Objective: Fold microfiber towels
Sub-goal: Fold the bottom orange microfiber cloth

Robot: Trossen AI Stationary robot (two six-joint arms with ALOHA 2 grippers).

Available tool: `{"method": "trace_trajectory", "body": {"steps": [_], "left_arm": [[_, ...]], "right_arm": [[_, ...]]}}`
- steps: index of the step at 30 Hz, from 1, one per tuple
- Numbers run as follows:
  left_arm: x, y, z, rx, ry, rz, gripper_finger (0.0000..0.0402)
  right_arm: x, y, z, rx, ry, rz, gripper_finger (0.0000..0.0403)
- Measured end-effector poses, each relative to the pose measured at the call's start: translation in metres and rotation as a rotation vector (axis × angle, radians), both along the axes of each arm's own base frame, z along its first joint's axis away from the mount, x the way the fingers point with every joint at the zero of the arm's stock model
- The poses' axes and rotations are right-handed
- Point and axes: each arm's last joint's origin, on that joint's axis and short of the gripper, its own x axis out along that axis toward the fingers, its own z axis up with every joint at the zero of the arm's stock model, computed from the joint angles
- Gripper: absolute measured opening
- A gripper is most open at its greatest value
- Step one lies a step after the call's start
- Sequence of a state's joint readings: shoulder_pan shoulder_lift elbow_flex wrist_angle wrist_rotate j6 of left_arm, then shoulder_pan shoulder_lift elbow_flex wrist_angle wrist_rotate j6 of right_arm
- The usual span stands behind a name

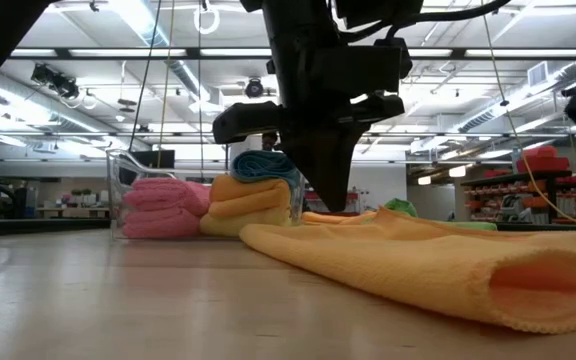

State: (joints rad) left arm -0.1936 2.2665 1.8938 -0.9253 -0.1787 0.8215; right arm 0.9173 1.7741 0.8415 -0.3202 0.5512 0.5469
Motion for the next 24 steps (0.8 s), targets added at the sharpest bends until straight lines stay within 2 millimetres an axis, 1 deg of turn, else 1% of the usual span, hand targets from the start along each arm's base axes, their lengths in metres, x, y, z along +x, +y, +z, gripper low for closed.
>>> {"method": "trace_trajectory", "body": {"steps": [5,8,11,17,22,24], "left_arm": [[0.000,0.000,0.000,0.000,0.000,0.000,0.0013],[0.000,0.000,0.000,0.000,0.000,0.000,0.0015],[0.000,0.000,0.000,0.000,0.000,0.000,0.0023],[-0.001,-0.005,0.000,0.002,0.001,-0.016,0.0028],[-0.005,-0.016,0.000,0.004,0.019,-0.037,0.0018],[-0.010,-0.022,0.004,0.006,0.032,-0.045,0.0015]], "right_arm": [[-0.003,-0.004,-0.005,-0.004,-0.003,-0.003,0.0165],[-0.002,-0.005,-0.005,-0.012,0.002,0.007,0.0156],[0.000,-0.007,-0.005,-0.006,0.027,0.017,0.0129],[0.006,-0.011,-0.006,0.040,0.084,0.027,0.0048],[0.007,-0.010,-0.005,0.058,0.069,0.031,0.0037],[0.009,-0.007,-0.002,0.062,0.066,0.028,0.0037]]}}
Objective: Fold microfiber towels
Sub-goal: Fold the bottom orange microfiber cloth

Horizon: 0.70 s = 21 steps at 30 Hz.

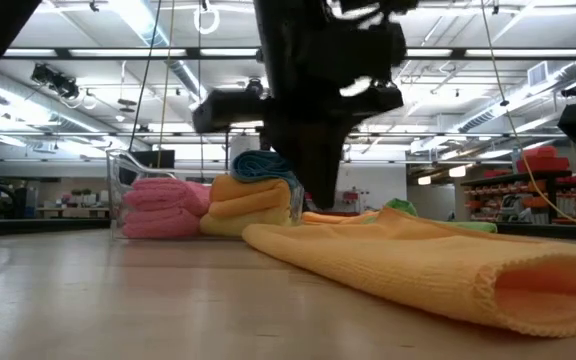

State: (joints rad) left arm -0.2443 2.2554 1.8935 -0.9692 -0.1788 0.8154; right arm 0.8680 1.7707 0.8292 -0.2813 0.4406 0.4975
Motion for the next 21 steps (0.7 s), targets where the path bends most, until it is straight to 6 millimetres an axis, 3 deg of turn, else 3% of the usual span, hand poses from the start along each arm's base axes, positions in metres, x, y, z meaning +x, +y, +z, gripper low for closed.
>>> {"method": "trace_trajectory", "body": {"steps": [8,17,21], "left_arm": [[-0.008,-0.023,0.005,-0.051,-0.023,0.114,0.0027],[-0.015,-0.044,0.006,-0.059,-0.020,0.103,0.0043],[-0.018,-0.052,0.005,-0.077,-0.025,0.146,0.0043]], "right_arm": [[0.011,0.012,0.024,-0.001,0.016,-0.030,0.0023],[0.013,0.015,0.029,0.030,0.021,-0.039,0.0004],[0.017,0.019,0.042,0.018,0.032,-0.052,0.0002]]}}
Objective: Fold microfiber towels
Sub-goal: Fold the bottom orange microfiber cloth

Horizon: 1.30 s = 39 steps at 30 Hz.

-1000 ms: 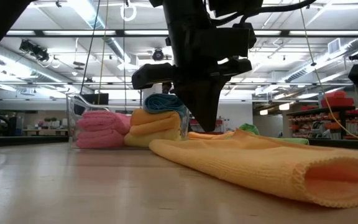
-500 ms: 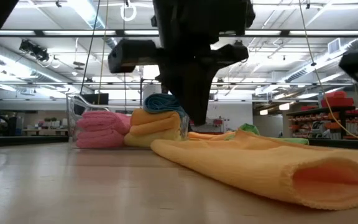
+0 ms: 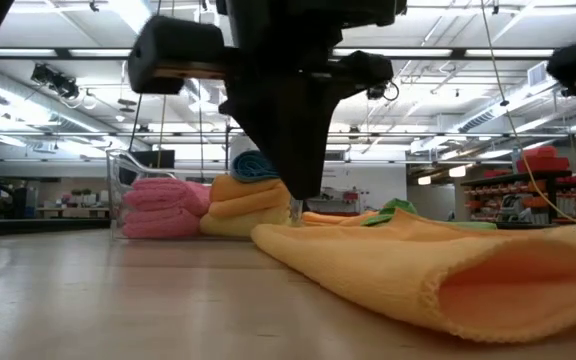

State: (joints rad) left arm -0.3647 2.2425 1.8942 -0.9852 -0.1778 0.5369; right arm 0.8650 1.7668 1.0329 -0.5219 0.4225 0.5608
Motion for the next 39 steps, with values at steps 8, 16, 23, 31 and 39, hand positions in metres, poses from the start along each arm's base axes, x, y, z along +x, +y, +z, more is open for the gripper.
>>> {"method": "trace_trajectory", "body": {"steps": [8,16,23,31,39], "left_arm": [[-0.010,-0.011,-0.007,-0.038,0.028,0.185,0.0064],[-0.021,-0.040,-0.006,-0.053,0.009,0.134,0.0082],[-0.022,-0.061,-0.024,-0.135,-0.110,0.116,0.0049],[-0.024,-0.059,-0.044,-0.185,-0.265,0.093,0.0010],[-0.046,-0.044,-0.031,-0.342,-0.493,0.128,0.0023]], "right_arm": [[0.007,0.007,0.044,-0.046,0.030,-0.085,0.0001],[0.018,0.012,0.053,0.103,0.059,-0.092,0.0000],[0.008,0.034,0.056,0.276,0.061,-0.072,0.0000],[-0.009,0.048,0.052,0.342,0.042,-0.136,0.0000],[-0.007,0.043,0.042,0.332,0.049,-0.170,0.0000]]}}
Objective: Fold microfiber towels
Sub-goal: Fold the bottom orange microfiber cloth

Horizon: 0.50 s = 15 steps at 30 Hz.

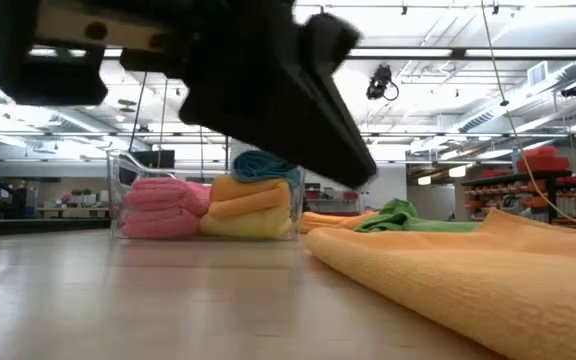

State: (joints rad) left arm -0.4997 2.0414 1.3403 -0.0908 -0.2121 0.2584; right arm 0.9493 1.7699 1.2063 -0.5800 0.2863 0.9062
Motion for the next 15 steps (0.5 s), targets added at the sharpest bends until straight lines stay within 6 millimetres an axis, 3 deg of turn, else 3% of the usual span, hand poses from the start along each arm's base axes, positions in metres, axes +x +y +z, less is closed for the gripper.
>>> {"method": "trace_trajectory", "body": {"steps": [6,15], "left_arm": [[-0.003,0.023,-0.019,-0.105,-0.064,0.120,0.0044],[-0.010,0.042,-0.039,-0.114,-0.015,0.191,0.0029]], "right_arm": [[0.008,-0.004,0.000,0.014,0.002,0.000,0.0000],[0.019,-0.020,-0.007,-0.006,0.028,-0.058,0.0000]]}}
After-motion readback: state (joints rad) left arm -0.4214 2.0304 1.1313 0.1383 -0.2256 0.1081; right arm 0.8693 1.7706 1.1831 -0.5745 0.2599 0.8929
